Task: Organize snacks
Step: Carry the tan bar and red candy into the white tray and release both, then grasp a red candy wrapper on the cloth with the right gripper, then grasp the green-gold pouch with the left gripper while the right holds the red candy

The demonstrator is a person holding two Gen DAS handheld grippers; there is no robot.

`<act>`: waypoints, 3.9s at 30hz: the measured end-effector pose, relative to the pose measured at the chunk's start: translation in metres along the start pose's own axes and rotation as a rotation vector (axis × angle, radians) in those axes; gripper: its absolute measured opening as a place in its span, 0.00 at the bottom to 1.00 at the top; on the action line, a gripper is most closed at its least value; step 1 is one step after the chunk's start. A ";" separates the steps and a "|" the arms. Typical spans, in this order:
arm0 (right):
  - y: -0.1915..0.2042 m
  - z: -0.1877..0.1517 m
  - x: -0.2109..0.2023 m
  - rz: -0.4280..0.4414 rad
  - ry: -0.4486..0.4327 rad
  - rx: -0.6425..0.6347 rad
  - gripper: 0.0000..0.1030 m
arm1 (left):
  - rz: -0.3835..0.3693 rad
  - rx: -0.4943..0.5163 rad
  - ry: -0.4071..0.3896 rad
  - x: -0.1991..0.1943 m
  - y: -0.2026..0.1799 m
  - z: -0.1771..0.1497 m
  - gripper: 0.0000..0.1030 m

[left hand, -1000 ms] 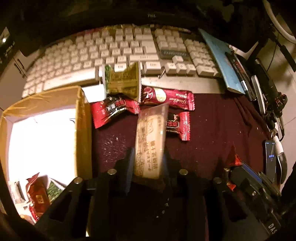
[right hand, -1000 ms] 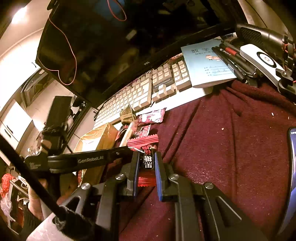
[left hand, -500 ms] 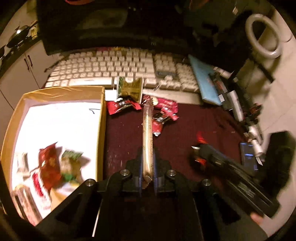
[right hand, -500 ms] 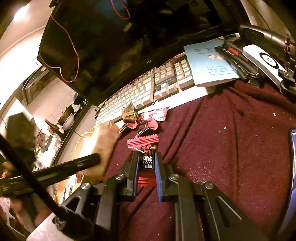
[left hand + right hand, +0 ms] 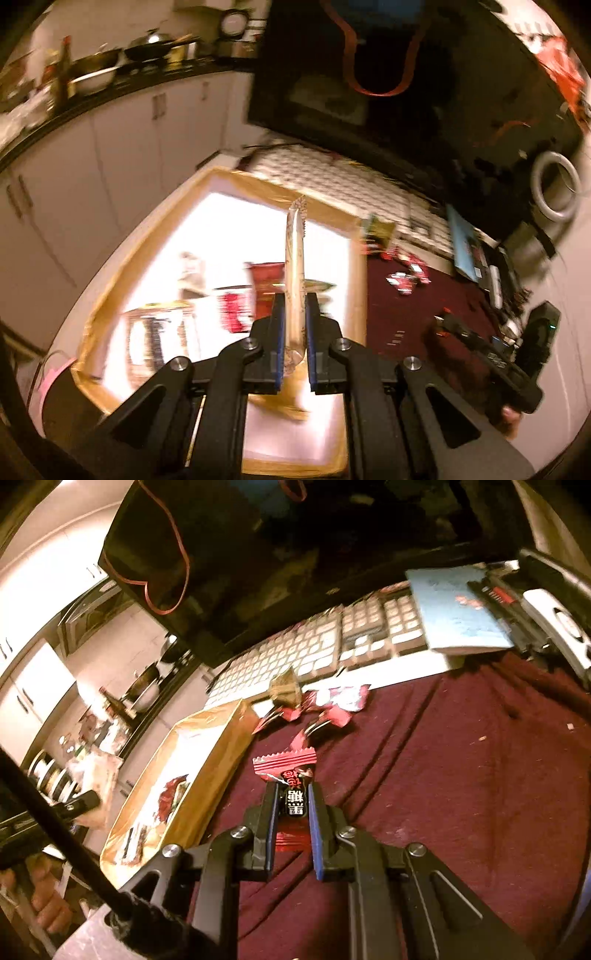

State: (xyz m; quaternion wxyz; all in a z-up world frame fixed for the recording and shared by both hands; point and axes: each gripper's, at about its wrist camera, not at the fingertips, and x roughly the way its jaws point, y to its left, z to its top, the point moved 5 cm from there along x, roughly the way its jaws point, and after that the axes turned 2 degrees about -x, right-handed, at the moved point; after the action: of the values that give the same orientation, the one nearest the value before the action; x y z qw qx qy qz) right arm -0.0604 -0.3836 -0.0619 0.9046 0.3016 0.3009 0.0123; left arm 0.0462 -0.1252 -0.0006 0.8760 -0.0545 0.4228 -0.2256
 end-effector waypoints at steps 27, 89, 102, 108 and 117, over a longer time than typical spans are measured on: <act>0.121 0.024 0.144 -0.027 0.303 -0.140 0.21 | 0.085 -0.059 0.200 0.116 0.061 0.045 0.10; 0.000 0.044 0.082 -0.362 0.129 -0.116 0.18 | 0.044 0.193 0.035 0.059 -0.079 -0.013 0.70; -0.025 0.066 0.019 -0.129 -0.059 0.098 0.06 | 0.012 0.185 0.087 0.079 -0.103 0.006 0.70; -0.046 0.070 -0.005 -0.164 -0.141 0.168 0.05 | -0.003 0.204 0.194 0.131 -0.134 0.028 0.70; -0.047 0.072 0.006 -0.142 -0.107 0.197 0.05 | 0.116 0.125 0.251 0.210 -0.138 0.068 0.68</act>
State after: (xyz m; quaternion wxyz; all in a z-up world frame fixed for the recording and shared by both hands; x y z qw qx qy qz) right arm -0.0233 -0.4594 -0.0459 0.8840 0.3670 0.2727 -0.0973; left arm 0.1636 -0.3473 -0.0677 0.8294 0.0534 0.5168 -0.2053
